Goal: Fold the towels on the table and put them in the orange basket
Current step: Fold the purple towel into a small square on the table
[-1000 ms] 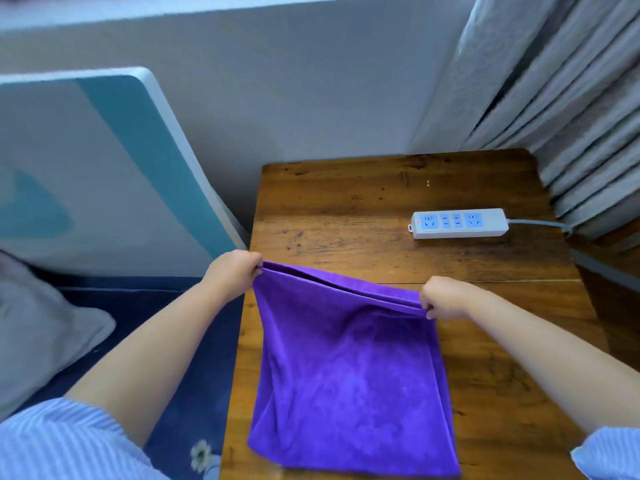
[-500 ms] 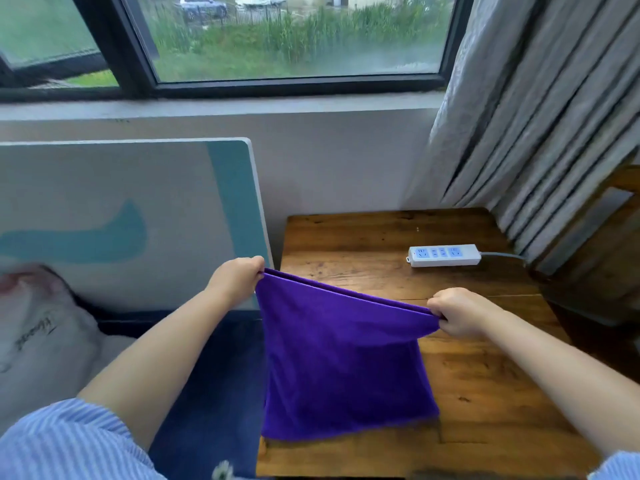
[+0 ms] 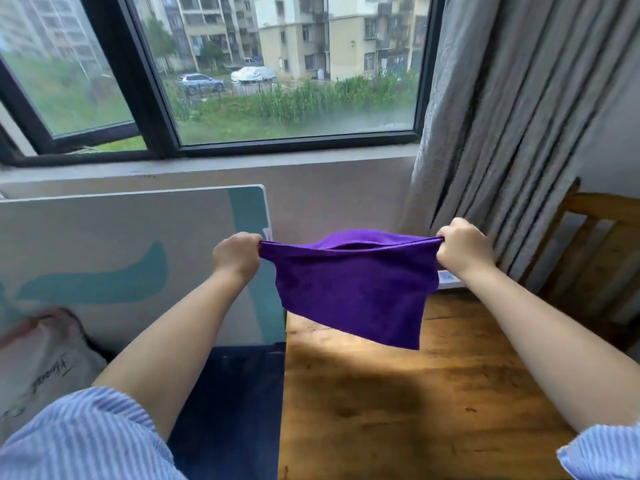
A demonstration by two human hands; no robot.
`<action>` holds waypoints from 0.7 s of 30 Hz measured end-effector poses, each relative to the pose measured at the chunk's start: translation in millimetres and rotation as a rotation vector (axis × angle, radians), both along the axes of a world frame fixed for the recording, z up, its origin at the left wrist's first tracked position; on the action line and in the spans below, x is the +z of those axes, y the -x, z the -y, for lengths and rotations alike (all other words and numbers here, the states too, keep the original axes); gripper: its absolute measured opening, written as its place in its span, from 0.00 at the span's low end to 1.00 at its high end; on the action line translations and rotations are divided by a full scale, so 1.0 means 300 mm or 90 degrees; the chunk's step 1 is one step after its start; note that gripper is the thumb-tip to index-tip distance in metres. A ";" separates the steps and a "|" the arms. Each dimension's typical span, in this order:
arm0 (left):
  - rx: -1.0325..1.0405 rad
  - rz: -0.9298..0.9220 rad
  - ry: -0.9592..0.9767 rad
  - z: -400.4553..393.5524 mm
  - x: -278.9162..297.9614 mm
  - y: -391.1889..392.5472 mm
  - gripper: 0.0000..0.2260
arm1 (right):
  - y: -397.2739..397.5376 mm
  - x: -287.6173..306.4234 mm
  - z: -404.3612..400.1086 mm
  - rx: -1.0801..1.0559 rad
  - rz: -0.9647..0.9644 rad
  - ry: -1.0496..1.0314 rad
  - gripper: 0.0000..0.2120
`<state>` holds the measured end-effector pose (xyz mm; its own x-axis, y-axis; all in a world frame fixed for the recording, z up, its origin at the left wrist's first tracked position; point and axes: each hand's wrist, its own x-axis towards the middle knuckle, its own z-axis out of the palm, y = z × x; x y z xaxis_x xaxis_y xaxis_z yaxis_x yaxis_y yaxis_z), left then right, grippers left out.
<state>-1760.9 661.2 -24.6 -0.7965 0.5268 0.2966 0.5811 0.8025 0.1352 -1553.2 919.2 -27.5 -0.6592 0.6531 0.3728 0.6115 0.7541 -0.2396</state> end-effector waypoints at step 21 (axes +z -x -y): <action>0.053 0.084 0.009 -0.199 -0.069 0.164 0.13 | 0.119 -0.033 -0.253 0.064 0.160 0.000 0.13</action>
<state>-1810.1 720.9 -45.3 -0.8694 0.4607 0.1787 0.4902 0.8498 0.1941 -1588.9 995.1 -37.4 -0.7923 0.5801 0.1892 0.5744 0.8137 -0.0895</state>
